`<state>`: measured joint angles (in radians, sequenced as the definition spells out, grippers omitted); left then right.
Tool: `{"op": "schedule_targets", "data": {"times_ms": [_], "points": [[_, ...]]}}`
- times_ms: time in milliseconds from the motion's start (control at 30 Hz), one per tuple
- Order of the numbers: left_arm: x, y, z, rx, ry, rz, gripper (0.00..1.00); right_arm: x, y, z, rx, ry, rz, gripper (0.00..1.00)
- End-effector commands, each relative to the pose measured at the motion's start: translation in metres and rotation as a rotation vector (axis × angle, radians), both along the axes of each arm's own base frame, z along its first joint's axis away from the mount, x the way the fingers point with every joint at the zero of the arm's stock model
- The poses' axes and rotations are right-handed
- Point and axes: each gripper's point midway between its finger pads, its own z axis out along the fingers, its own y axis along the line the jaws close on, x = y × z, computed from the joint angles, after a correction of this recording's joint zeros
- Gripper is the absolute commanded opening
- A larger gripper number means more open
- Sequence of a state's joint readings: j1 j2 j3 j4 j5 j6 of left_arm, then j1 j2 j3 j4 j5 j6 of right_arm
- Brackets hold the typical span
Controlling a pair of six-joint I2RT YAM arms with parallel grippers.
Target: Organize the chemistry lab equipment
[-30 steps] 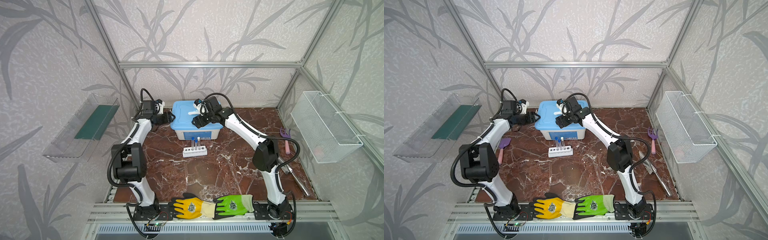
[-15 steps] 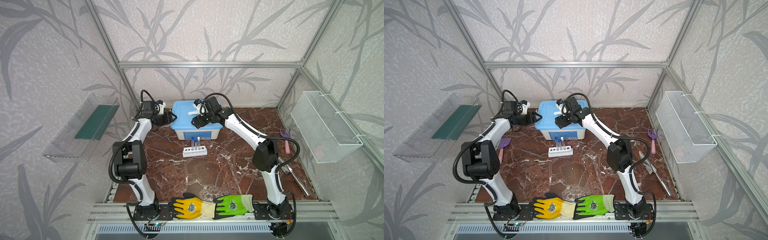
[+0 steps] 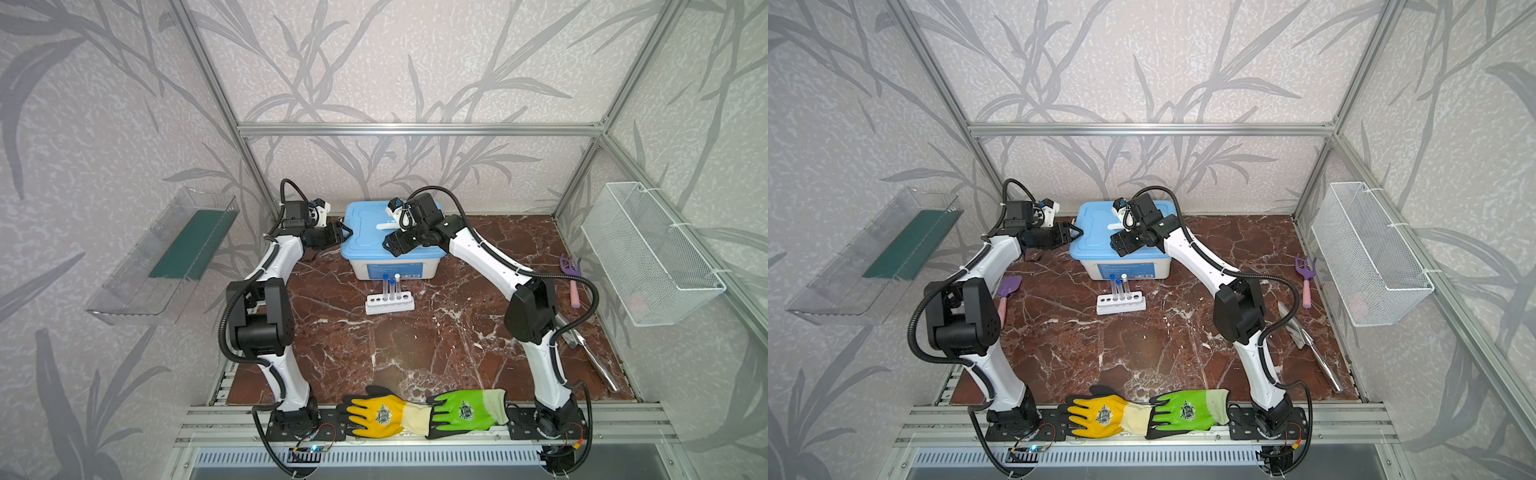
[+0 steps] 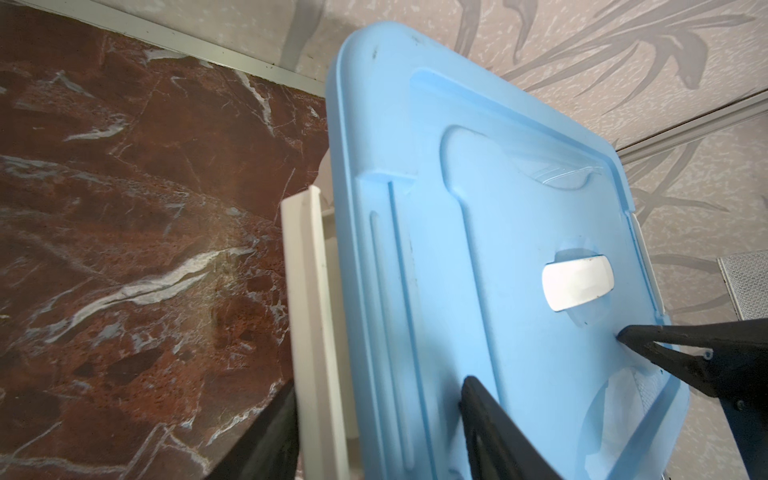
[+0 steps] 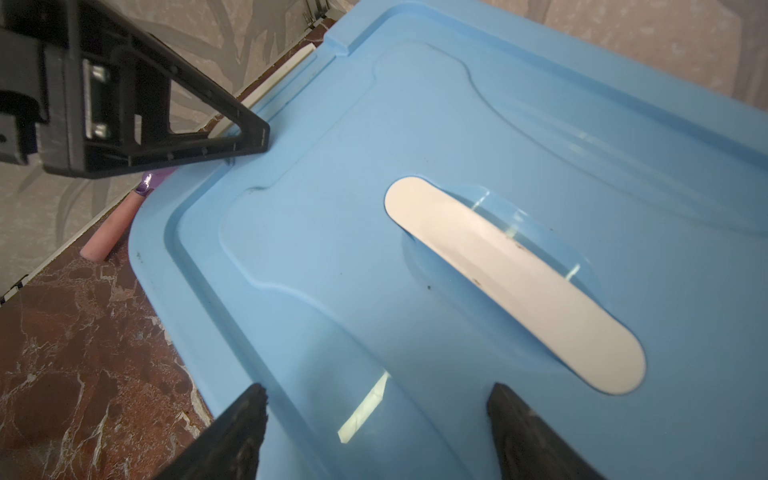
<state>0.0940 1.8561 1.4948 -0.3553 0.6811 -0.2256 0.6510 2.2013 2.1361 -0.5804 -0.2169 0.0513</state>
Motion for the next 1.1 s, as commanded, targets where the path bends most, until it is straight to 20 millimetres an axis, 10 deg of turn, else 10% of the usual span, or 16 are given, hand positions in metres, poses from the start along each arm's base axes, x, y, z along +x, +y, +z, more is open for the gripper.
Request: {"op": "schedule_targets", "data": {"times_ms": [0,1067], "points": [[0.0038,-0.0011,0.0006,0.013,-0.004,-0.01,0.56,-0.0036,-0.0034,-0.0386,-0.061,0.077,-0.006,0.82],[-0.0011,0.0039,-0.0035,0.072,0.018,0.011,0.31,-0.0041,-0.0053,-0.0476,-0.059,0.092,-0.015,0.8]]}}
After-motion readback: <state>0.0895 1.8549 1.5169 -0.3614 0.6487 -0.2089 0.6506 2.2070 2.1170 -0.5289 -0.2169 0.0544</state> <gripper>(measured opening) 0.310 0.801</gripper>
